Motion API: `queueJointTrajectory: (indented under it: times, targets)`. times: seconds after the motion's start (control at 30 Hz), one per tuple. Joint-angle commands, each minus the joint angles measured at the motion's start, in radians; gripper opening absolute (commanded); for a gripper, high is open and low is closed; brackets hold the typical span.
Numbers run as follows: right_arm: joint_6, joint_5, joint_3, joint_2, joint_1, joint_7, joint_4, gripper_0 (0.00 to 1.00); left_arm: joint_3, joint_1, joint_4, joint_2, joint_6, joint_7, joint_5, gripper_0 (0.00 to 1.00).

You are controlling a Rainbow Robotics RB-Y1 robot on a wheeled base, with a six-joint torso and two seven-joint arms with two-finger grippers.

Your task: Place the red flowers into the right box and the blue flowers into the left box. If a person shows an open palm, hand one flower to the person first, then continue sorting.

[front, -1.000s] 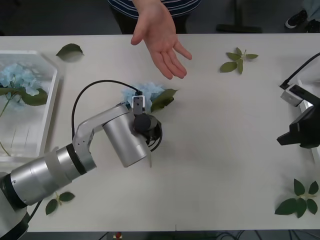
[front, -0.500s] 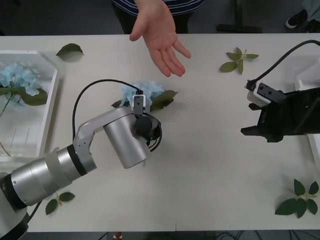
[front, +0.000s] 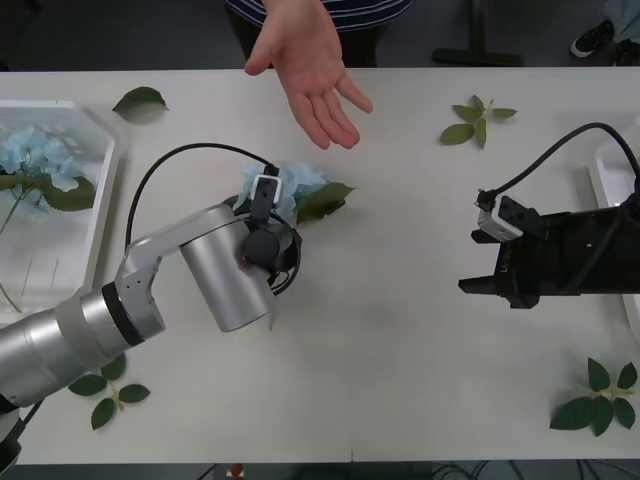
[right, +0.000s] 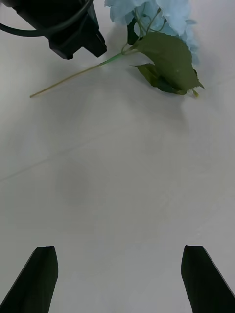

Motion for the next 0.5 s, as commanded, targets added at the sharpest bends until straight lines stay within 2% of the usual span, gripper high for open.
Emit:
queueJointTrajectory:
  times: [0.03,0.07,0.1,0.13,0.17,0.2,0.23,0.33,0.5]
  targets:
    - [-0.001,-0.002,-0.009,-0.013,-0.008,0.006,-0.020,0.74,0.009,-0.004,-0.046,0.008,0.030,0.017,0.034,0.14]
    - [-0.001,-0.002,-0.009,-0.013,-0.008,0.006,-0.020,0.74,0.009,-0.004,-0.046,0.008,0.030,0.017,0.034,0.16]
    - [-0.001,-0.002,-0.009,-0.013,-0.008,0.006,-0.020,0.74,0.009,-0.004,-0.046,0.008,0.030,0.017,0.034,0.26]
    - [-0.001,-0.002,-0.009,-0.013,-0.008,0.006,-0.020,0.74,0.009,-0.004,-0.046,0.008,0.030,0.017,0.034,0.56]
    - [-0.001,-0.002,-0.009,-0.013,-0.008,0.006,-0.020,0.74,0.009,-0.004,-0.046,0.008,0.030,0.017,0.034,0.67]
    - [-0.001,-0.002,-0.009,-0.013,-0.008,0.006,-0.020,0.73,0.009,-0.004,-0.046,0.008,0.030,0.017,0.034,0.91]
    - [-0.001,-0.002,-0.009,-0.013,-0.008,0.006,-0.020,0.73,0.012,-0.001,-0.043,-0.001,0.030,0.017,0.037,1.00]
    - [-0.001,-0.002,-0.009,-0.013,-0.008,0.006,-0.020,0.74,0.027,-0.001,-0.070,-0.006,0.044,0.004,0.042,1.00]
    - [-0.001,-0.002,-0.009,-0.013,-0.008,0.006,-0.020,0.73,0.051,-0.001,-0.163,-0.010,0.176,-0.014,0.063,1.00]
